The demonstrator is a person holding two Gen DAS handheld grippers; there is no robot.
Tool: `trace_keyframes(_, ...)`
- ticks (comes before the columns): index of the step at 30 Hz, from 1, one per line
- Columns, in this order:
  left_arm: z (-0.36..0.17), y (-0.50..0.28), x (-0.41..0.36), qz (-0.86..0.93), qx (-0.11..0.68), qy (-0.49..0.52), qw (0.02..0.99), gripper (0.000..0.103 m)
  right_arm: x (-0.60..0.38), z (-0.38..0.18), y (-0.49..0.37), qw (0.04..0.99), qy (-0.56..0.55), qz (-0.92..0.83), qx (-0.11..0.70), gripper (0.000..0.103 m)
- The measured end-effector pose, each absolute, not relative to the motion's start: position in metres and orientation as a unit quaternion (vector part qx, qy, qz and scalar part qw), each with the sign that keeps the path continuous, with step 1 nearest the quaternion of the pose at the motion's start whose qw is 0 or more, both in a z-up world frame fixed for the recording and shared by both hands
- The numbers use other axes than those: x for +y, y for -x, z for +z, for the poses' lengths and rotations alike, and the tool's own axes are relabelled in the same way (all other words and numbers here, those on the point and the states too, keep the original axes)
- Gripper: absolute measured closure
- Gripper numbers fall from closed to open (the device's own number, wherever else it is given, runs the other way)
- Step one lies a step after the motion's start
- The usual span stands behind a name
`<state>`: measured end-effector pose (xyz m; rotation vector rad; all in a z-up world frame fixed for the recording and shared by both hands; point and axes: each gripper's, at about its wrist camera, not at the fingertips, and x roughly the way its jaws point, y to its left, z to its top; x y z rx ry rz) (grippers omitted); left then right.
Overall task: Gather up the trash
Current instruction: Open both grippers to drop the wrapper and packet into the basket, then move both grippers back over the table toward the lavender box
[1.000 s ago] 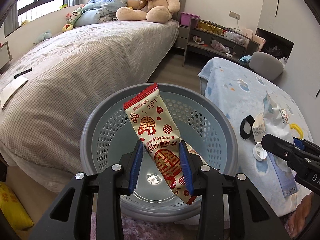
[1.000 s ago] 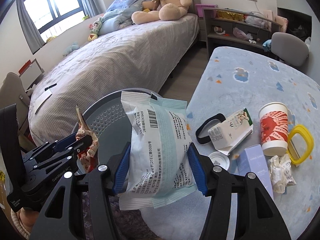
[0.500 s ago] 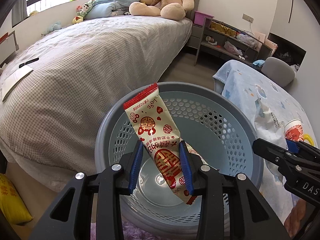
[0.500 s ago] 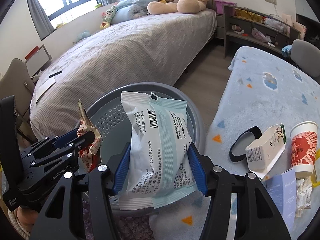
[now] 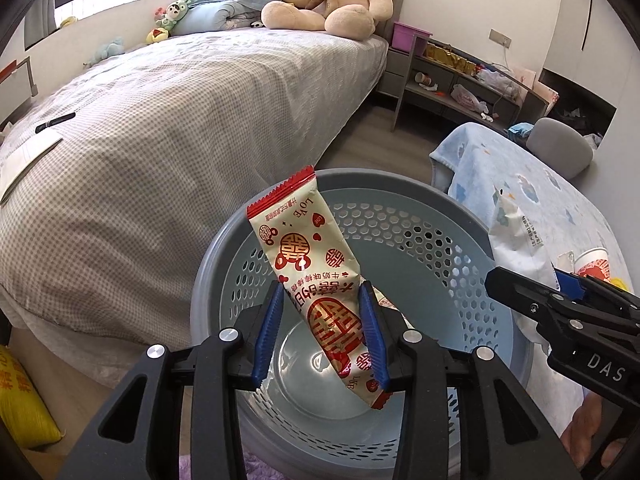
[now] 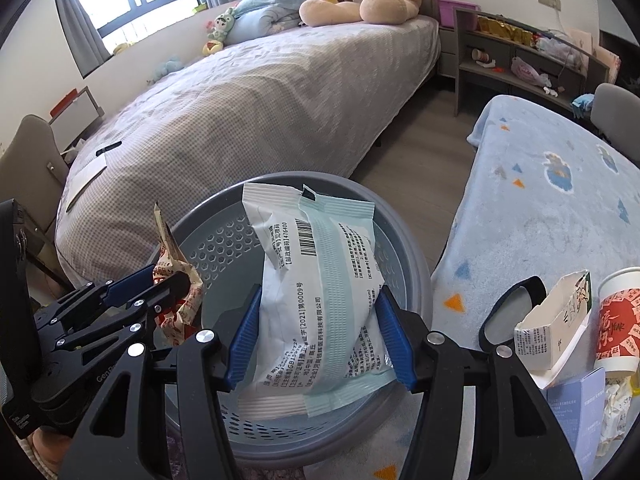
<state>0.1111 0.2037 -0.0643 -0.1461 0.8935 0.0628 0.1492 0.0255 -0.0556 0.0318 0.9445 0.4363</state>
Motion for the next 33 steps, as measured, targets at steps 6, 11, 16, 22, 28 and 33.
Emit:
trace_keyframes(6, -0.062, -0.111, 0.205, 0.037, 0.428, 0.071, 0.9, 0.041, 0.025, -0.053, -0.149, 0.871, -0.013, 0.207, 0.445, 0.039)
trace_keyframes(11, -0.062, -0.108, 0.209, 0.046, 0.429, 0.072, 0.899, 0.039, 0.023, -0.051, -0.147, 0.873, -0.014, 0.204, 0.443, 0.037)
trace_keyframes(16, -0.062, -0.106, 0.209, 0.056, 0.427, 0.068, 0.9, 0.035, 0.025, -0.054, -0.144, 0.871, -0.01, 0.203, 0.447, 0.037)
trace_keyframes(22, -0.062, -0.102, 0.211, 0.068, 0.426, 0.064, 0.9, 0.034, 0.024, -0.055, -0.141, 0.871, -0.011, 0.201, 0.449, 0.037)
trace_keyframes(28, -0.056, -0.094, 0.211, 0.082, 0.419, 0.059, 0.902, 0.031, 0.019, -0.054, -0.135, 0.871, -0.016, 0.197, 0.449, 0.037)
trace_keyframes(33, -0.052, -0.087, 0.21, 0.084, 0.417, 0.063, 0.903, 0.028, 0.015, -0.051, -0.128, 0.872, -0.019, 0.195, 0.448, 0.036)
